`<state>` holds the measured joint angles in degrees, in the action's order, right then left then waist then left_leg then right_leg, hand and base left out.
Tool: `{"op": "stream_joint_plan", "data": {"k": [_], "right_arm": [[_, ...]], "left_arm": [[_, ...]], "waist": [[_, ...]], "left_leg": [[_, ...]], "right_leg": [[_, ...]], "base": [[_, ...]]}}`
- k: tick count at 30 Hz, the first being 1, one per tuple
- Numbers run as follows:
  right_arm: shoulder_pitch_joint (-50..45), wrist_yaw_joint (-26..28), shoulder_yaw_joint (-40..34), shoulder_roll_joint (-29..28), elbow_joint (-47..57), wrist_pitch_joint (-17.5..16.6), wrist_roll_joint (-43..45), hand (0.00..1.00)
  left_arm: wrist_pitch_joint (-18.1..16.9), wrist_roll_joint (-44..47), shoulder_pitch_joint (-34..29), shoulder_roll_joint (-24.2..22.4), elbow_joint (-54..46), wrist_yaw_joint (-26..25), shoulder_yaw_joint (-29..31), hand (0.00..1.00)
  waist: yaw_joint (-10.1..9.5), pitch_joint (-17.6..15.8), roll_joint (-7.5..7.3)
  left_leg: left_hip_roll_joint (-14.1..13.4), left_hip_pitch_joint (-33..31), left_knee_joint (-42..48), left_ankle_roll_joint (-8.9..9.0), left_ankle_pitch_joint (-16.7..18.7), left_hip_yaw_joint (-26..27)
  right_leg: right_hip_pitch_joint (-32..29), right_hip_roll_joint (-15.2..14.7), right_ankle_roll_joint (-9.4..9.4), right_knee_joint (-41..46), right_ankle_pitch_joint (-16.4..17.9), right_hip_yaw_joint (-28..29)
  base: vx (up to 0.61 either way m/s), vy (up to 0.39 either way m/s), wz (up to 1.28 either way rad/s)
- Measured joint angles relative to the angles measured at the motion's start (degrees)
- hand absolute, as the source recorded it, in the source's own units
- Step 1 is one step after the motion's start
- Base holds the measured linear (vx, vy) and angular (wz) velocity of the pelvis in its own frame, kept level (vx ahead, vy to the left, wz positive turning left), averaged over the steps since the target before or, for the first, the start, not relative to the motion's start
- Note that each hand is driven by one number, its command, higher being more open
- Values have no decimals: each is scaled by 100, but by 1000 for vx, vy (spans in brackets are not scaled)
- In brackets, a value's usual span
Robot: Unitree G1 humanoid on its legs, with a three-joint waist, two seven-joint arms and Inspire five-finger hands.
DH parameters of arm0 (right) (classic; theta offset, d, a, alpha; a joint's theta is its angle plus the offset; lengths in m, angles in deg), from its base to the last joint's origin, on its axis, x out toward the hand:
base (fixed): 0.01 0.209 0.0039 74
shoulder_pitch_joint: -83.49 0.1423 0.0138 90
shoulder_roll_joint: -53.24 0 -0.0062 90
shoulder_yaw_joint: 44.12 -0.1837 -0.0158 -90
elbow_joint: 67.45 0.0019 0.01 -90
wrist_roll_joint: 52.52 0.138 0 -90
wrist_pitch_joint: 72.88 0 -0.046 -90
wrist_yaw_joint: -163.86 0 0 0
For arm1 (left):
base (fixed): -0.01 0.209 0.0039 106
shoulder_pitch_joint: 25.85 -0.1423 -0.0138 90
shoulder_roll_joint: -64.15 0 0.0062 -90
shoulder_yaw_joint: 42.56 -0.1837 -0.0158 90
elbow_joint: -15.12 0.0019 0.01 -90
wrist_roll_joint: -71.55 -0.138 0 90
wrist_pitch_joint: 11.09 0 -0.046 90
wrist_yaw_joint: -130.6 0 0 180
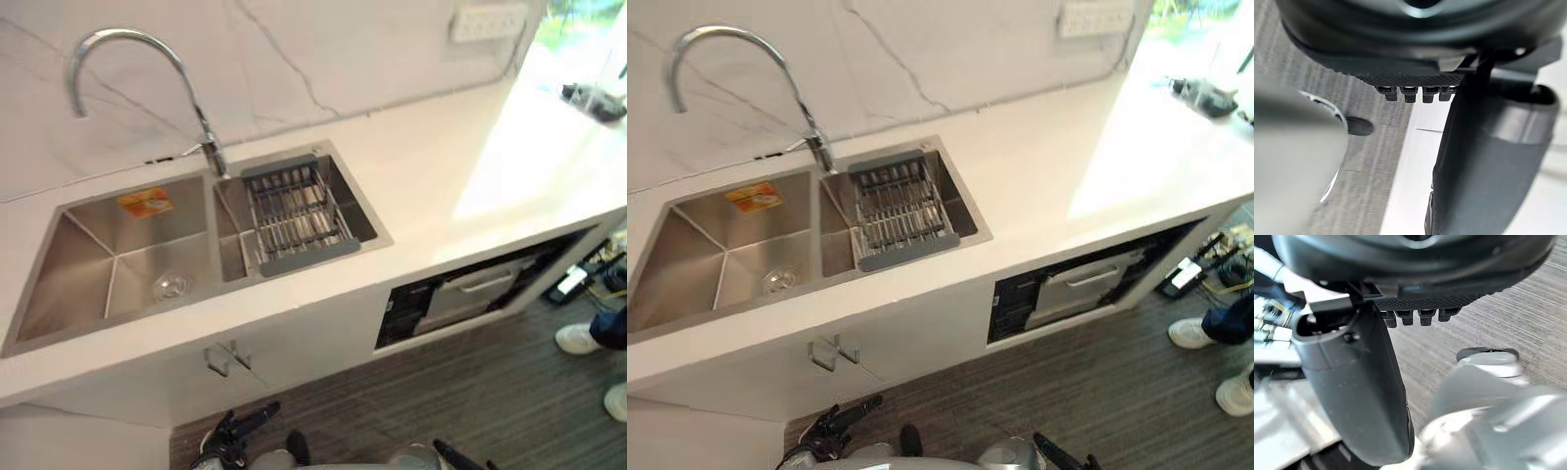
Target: Walk over to the sink, pick up the cup, carry it to the dishwasher, place the cup inside the dishwasher, then close the dishwasher door
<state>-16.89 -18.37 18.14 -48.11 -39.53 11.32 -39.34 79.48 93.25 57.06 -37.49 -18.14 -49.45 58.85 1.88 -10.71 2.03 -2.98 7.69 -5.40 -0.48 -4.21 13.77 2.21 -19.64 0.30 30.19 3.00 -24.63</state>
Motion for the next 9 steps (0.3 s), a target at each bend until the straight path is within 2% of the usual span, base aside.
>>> {"op": "stream_joint_plan", "data": {"k": [1,3,4,5,6,8,9], "right_arm": [[43,9,131,-174,7,-85,-45,100],[73,54,268,-347,14,-280,-122,100],[84,96,353,-431,46,-469,-214,100],[89,99,347,-466,95,-519,-220,100],[142,95,353,-484,180,-609,-237,100],[88,117,367,-483,263,-659,-269,100],[40,128,439,-511,272,-671,-275,100]], "left_arm": [[-40,-29,-103,62,-1,-45,130,100],[-40,-31,-134,136,18,-181,271,100],[-37,-34,-153,134,15,-264,389,100],[-39,-33,-137,133,34,-280,470,100],[35,22,-55,-26,68,-384,761,100],[21,30,-65,-106,46,-482,859,100],[-36,26,-73,-183,34,-518,863,100]], "waist": [[15,103,14],[46,184,-157],[-5,281,-454],[-36,308,-588],[-62,258,-585],[-79,260,-552],[-94,268,-557]], "left_leg": [[-124,-106,1,-11,1,-78],[-156,-273,0,-12,-3,-228],[34,-441,0,8,-20,-214],[165,-496,0,21,-36,-172],[151,-525,340,-59,-31,26],[179,-368,225,-53,17,-45],[203,-172,-8,-23,-94,-88]], "right_leg": [[-127,515,170,-96,146,588],[-62,1091,217,-760,343,1028],[108,1178,242,-1597,614,1258],[145,1106,399,-1848,735,1359],[103,1054,439,-1755,740,1239],[247,1028,503,-1694,805,1171],[415,1024,521,-1775,819,1088]], "base": [[-39,-81,24],[-33,-140,40],[-18,-120,29],[1,-81,13],[39,-3,9],[47,-20,20],[20,-21,15]]}}
